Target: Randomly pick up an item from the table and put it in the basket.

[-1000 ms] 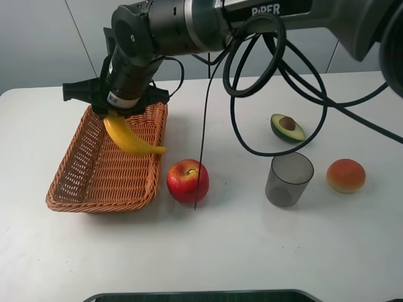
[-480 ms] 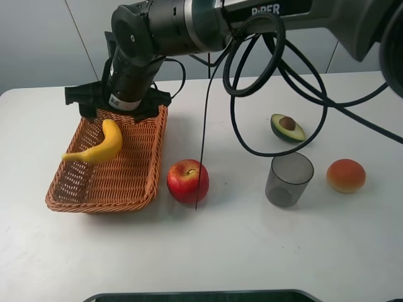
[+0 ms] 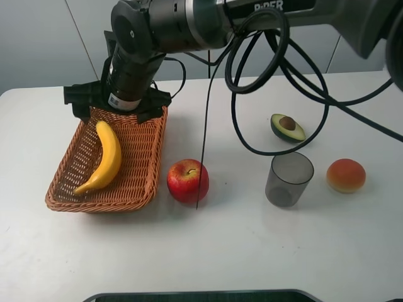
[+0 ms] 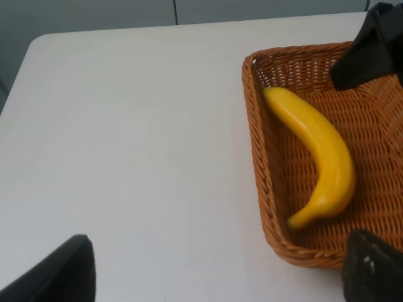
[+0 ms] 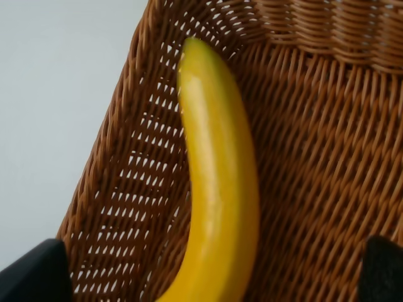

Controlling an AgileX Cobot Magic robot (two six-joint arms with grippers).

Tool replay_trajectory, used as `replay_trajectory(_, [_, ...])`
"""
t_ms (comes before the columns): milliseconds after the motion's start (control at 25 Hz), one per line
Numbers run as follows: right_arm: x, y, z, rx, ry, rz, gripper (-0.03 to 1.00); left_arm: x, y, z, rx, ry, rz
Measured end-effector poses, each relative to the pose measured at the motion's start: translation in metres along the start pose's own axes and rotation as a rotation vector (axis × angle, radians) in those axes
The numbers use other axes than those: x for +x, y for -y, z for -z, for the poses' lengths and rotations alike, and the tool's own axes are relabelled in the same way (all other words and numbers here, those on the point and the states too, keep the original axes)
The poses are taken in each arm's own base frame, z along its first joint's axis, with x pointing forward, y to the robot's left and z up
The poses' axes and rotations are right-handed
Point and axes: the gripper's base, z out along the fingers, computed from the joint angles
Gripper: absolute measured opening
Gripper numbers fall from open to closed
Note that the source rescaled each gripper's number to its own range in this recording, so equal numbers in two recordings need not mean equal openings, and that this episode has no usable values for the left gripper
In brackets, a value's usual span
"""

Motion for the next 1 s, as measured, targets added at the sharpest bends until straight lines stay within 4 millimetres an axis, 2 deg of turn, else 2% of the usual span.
replay_trajectory(200, [-0.005, -0.003, 0.025, 0.000, -0.004, 0.064, 1.00, 0.000, 0.000, 0.000, 0.000, 0.000, 0.000])
replay_trajectory(320, [-0.012, 0.004, 0.043, 0.024, -0.027, 0.108, 1.00, 0.000, 0.000, 0.000, 0.000, 0.000, 0.000])
replay_trajectory(680, [-0.024, 0.052, 0.086, 0.216, -0.185, 0.230, 1.00, 0.000, 0.000, 0.000, 0.000, 0.000, 0.000])
replay_trajectory(840, [-0.030, 0.077, 0.104, 0.299, -0.250, 0.212, 1.00, 0.000, 0.000, 0.000, 0.000, 0.000, 0.000])
replay_trajectory(1000, [-0.032, 0.100, 0.128, 0.334, -0.246, 0.166, 1.00, 0.000, 0.000, 0.000, 0.000, 0.000, 0.000])
